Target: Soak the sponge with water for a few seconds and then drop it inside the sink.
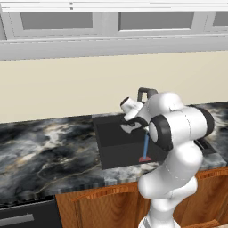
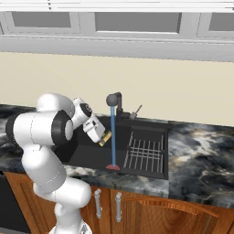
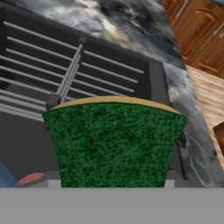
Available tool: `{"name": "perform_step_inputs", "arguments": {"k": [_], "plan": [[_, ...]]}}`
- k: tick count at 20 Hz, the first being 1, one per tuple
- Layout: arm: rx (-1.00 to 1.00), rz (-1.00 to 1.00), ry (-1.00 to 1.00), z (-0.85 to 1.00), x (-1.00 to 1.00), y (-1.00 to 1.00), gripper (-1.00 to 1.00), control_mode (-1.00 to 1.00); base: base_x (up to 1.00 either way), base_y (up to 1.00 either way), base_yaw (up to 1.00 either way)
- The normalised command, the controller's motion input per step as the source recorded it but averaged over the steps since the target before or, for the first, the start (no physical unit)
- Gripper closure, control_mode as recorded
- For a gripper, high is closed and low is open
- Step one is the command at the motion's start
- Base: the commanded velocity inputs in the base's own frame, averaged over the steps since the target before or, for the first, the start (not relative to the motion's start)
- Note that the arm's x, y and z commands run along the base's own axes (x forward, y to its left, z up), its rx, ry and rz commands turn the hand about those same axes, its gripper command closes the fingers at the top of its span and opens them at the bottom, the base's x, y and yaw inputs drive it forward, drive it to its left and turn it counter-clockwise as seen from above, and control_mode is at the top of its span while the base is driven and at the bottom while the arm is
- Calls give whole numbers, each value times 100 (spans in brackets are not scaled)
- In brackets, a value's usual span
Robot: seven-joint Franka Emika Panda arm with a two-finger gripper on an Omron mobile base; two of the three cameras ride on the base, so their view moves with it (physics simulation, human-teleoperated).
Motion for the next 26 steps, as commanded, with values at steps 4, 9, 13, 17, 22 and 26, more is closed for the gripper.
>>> {"name": "perform_step_inputs", "arguments": {"k": [4, 9, 13, 17, 22, 26], "plan": [[0, 0, 2, 0, 31, 0, 100, -100, 0, 0, 0], [0, 0, 2, -2, 43, 0, 100, -100, 0, 0, 0], [0, 0, 2, -12, 27, 0, 100, -100, 0, 0, 0], [0, 0, 0, -20, 18, 0, 100, -100, 0, 0, 0], [0, -1, 0, -15, 7, 0, 100, -100, 0, 0, 0], [0, -2, 0, -6, 7, -3, 100, -100, 0, 0, 0]]}}
